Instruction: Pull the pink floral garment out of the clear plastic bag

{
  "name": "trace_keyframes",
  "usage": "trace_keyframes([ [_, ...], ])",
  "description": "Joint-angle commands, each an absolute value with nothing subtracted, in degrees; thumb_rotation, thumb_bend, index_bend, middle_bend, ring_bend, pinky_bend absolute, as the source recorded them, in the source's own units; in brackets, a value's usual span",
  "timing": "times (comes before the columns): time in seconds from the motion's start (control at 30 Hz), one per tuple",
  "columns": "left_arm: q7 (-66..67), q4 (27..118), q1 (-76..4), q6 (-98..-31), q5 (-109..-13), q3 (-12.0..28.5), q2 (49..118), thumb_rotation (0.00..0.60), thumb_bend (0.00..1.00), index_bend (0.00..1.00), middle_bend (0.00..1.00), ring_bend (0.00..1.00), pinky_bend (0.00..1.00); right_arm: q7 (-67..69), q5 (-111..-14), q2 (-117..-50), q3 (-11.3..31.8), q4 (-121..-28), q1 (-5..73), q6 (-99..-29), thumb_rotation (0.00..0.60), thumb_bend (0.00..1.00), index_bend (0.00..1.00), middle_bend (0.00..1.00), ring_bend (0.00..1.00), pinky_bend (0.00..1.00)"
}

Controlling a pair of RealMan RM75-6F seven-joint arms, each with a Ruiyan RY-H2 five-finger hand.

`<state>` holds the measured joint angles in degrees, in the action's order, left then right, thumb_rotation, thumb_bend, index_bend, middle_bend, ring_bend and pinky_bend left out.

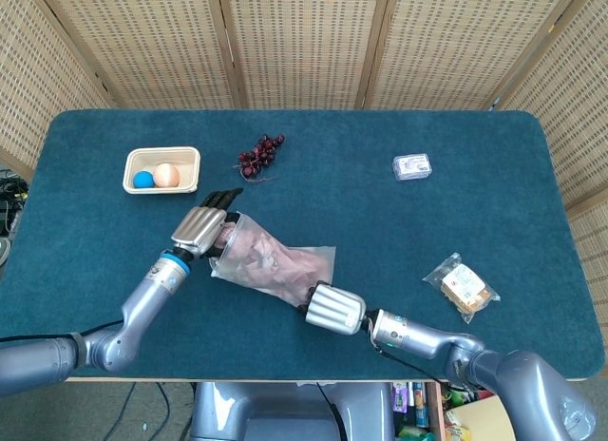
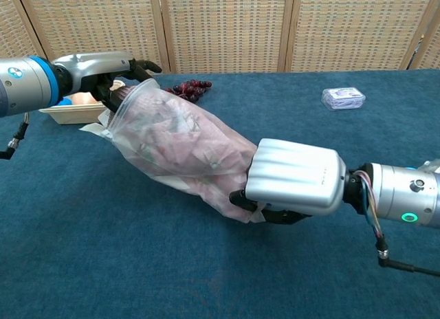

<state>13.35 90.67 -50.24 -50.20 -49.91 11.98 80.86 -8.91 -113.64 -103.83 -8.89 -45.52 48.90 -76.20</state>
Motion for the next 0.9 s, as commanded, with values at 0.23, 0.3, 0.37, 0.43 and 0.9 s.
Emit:
trace_keyframes([
  [0.23,11.6,91.0,-48.8,-50.9,-50.7,13.2,75.9,0.600,0.64,0.72,0.00,0.00,0.00,-10.8,-113.7,-100.0,-9.0,-45.9,49.0,-76.6,0.600,1.00,0.71,0.84,0.77,0.91],
  [0.3,11.2,90.9,-48.4,-51.0,-51.0,13.3,74.7,0.600,0.64,0.72,0.00,0.00,0.00,-11.1,-113.7,-99.1,-9.2,-46.3,48.8,-76.6,0.600,1.00,0.71,0.84,0.77,0.91],
  [0.37,10.5,90.6,-47.9,-51.1,-51.4,13.5,73.1,0.600,0.64,0.72,0.00,0.00,0.00,-11.7,-113.6,-97.8,-9.4,-46.9,48.4,-76.8,0.600,1.00,0.71,0.84,0.77,0.91],
  [0.43,9.7,90.4,-47.3,-51.2,-51.6,13.7,71.7,0.600,0.64,0.72,0.00,0.00,0.00,-12.1,-113.5,-96.8,-9.5,-47.3,48.2,-76.9,0.600,1.00,0.71,0.84,0.77,0.91],
  [0.9,3.3,86.0,-42.0,-51.2,-52.6,15.0,59.8,0.600,0.64,0.72,0.00,0.00,0.00,-14.2,-111.9,-90.0,-9.7,-49.0,45.6,-76.9,0.600,1.00,0.71,0.84,0.77,0.91],
])
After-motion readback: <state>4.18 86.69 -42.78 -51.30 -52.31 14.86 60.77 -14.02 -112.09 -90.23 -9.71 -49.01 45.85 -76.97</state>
